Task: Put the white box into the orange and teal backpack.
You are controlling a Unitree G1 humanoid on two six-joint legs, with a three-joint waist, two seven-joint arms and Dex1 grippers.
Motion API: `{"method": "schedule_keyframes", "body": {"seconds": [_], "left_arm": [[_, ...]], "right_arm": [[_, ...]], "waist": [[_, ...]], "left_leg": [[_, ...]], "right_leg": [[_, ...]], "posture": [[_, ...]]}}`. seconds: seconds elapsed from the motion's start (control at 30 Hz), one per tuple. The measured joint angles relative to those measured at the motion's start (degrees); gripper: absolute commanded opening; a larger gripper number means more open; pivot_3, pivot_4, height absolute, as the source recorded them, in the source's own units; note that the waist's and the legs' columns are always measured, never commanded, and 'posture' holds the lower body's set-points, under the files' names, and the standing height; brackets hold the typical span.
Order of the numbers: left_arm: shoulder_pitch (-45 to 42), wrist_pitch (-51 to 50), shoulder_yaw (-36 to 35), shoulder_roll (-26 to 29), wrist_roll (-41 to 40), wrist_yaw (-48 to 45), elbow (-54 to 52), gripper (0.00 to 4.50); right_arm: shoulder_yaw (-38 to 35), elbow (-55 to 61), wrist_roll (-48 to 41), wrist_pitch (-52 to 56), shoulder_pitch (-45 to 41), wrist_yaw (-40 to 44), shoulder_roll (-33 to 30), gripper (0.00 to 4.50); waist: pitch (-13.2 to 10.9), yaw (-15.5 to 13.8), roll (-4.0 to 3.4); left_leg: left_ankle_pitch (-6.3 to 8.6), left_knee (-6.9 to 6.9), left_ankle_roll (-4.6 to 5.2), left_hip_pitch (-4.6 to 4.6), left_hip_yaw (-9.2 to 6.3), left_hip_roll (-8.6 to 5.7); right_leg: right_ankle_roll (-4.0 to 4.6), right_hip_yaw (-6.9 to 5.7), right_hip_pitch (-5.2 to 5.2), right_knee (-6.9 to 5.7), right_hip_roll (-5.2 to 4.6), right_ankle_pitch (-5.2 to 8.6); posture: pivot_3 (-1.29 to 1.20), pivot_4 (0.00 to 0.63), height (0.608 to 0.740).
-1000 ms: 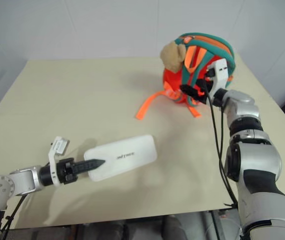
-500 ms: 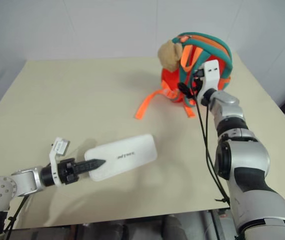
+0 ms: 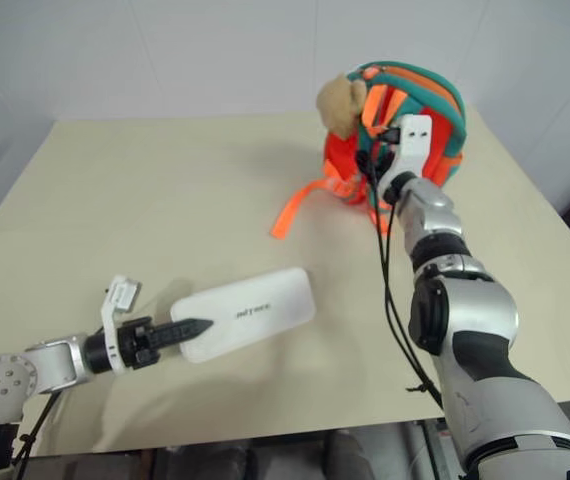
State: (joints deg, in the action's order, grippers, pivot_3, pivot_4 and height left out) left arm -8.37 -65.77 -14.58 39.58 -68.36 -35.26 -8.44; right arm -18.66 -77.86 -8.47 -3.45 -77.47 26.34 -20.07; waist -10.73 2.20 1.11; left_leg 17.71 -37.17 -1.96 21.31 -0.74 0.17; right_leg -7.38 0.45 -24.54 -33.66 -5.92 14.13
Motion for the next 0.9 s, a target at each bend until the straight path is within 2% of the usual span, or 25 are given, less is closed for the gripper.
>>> {"method": "schedule_keyframes", "body": {"seconds": [0.1,0.13,0.33,0.47,0.6,0.73,0.9], "left_arm": [[0.02,0.24,0.0,-0.39,0.57,0.0,-0.24,1.29],[0.02,0.27,0.0,-0.45,0.81,-0.02,-0.26,1.29],[-1.21,0.66,0.36,-0.61,2.82,-1.66,0.04,1.29],[-2.65,3.38,0.36,1.92,6.18,-6.08,2.23,1.29],[-2.58,11.2,-1.6,4.47,10.88,-13.35,4.79,1.29],[-2.83,16.91,-3.63,6.17,14.65,-18.09,9.14,1.29],[-4.83,22.03,-4.87,8.62,19.52,-22.4,16.61,1.29]], "right_arm": [[-0.63,-0.02,-0.01,-0.13,0.03,0.22,0.0,0.63],[-0.9,-0.02,-0.04,-0.12,0.07,0.46,0.0,0.54],[-3.5,-0.01,-2.56,2.04,0.28,5.65,-0.03,0.54],[-2.96,1.0,-3.64,7.31,0.27,17.16,-0.21,0.54],[-0.59,5.59,-4.62,16.26,0.32,31.45,-2.41,0.54],[3.24,21.25,-8.23,30.72,3.97,42.38,-4.18,0.54],[6.64,49.99,-18.79,56.04,14.55,44.89,-6.85,0.54]], "waist": [[0.0,0.02,0.0],[0.0,0.03,0.0],[0.0,0.02,0.0],[0.0,0.56,-0.01],[-0.03,1.15,-0.06],[-0.04,0.96,-0.06],[-0.04,0.49,-0.06]], "left_leg": [[0.0,0.0,0.0,0.0,0.0,0.01],[0.0,0.0,0.0,0.0,0.0,0.01],[0.0,-0.01,0.0,-0.01,0.0,0.01],[0.0,-0.01,0.0,-0.02,0.03,0.06],[0.01,0.06,-0.01,-0.03,0.12,0.27],[0.12,0.07,-0.12,-0.02,0.14,0.54],[0.22,0.04,-0.09,0.31,0.44,0.53]], "right_leg": [[0.0,-0.01,0.0,-0.01,0.0,0.0],[0.0,-0.01,0.0,-0.01,0.01,0.0],[0.0,-0.01,0.0,-0.03,0.01,0.0],[-0.01,-0.01,-0.01,-0.06,0.1,0.0],[0.0,-0.01,-0.09,-0.04,0.28,0.0],[0.12,-0.11,-0.18,-0.09,0.5,0.06],[0.15,-0.19,-0.8,-0.28,0.36,0.08]], "posture": [[0.0,0.15,0.74],[0.0,0.15,0.74],[0.0,0.15,0.74],[0.0,0.15,0.74],[0.0,0.15,0.74],[0.0,0.15,0.74],[0.0,0.15,0.74]]}}
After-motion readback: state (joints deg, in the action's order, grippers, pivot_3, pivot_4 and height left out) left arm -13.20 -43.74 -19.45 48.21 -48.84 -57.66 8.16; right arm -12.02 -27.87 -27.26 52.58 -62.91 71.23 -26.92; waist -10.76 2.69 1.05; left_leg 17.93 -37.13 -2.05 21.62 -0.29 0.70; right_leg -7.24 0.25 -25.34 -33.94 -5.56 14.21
